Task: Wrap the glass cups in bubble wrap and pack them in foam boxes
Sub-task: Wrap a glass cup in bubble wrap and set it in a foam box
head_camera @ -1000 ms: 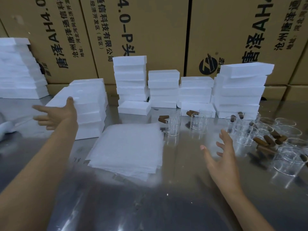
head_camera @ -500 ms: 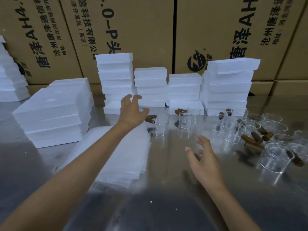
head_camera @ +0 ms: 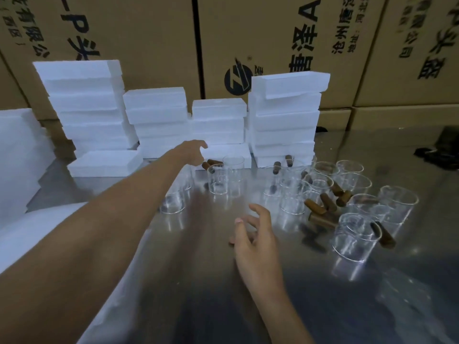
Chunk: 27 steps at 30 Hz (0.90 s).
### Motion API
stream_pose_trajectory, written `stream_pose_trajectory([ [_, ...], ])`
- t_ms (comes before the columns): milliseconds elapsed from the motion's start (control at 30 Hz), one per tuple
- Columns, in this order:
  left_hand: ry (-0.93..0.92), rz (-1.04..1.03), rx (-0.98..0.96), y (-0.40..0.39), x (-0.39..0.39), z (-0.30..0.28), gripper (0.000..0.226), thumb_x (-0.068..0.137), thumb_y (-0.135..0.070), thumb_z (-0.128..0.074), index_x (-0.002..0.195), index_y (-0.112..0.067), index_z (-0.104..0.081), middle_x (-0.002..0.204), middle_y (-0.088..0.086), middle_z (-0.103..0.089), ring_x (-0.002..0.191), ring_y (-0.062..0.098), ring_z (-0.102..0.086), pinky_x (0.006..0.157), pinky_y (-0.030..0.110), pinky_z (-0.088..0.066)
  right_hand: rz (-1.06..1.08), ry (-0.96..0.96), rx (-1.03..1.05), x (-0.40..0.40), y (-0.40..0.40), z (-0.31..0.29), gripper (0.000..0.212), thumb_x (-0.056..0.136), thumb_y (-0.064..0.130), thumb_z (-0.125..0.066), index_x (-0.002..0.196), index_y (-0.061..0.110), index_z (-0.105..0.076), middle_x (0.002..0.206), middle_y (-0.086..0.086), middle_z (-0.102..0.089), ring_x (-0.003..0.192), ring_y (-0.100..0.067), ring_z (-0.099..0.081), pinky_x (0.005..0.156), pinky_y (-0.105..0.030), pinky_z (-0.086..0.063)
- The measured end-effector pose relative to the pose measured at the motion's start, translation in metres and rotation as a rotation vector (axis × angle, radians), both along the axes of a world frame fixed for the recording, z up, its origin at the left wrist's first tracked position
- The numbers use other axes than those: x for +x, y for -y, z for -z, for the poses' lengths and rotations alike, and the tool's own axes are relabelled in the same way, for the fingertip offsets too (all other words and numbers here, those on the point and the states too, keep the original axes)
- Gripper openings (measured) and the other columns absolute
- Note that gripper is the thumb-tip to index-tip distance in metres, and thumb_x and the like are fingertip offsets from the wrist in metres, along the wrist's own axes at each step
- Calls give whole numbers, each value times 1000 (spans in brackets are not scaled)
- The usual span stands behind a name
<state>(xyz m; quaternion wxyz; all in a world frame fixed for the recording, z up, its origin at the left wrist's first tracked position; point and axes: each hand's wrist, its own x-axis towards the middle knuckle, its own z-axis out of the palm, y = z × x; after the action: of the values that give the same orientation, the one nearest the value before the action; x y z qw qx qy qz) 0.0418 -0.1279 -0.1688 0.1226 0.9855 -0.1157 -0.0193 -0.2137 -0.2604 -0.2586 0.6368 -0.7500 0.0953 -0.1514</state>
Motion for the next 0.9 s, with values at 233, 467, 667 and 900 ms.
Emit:
stream_pose_trajectory([
  [233, 229, -30, -48, -2, 15, 23, 27, 88, -1, -62, 113, -10, -65, 128, 12, -60, 114, 32, -55, 90, 34, -44, -7, 10, 29, 3, 1, 3, 41, 100, 32, -50, 138, 40, -38, 123, 9, -60, 101, -16, -68, 94, -41, -54],
  [467, 257, -45, -276, -31, -5, -10, 25, 94, -14, -62, 117, -9, -69, 124, 16, -64, 110, 29, -59, 90, 29, -41, 3, 19, 17, 3, 2, 1, 41, 99, 29, -50, 138, 36, -40, 120, 9, -62, 100, -17, -69, 95, -38, -53],
  [667, 335, -79, -283, -73, -53, -59, 27, 97, -14, -57, 121, -11, -67, 121, 10, -66, 105, 26, -59, 84, 28, -42, 33, 13, 24, 1, 1, -4, 35, 98, 21, -50, 127, 37, -43, 111, 11, -62, 95, -19, -69, 94, -41, -53],
  [900, -9, 34, -317, -102, -131, -97, 15, 100, -16, -54, 111, -19, -63, 88, 7, -62, 77, 21, -54, 72, 28, -48, 126, 137, 45, -11, 6, -16, 67, 89, 36, -71, 144, 37, -33, 131, 14, -48, 112, -10, -55, 97, -33, -47],
])
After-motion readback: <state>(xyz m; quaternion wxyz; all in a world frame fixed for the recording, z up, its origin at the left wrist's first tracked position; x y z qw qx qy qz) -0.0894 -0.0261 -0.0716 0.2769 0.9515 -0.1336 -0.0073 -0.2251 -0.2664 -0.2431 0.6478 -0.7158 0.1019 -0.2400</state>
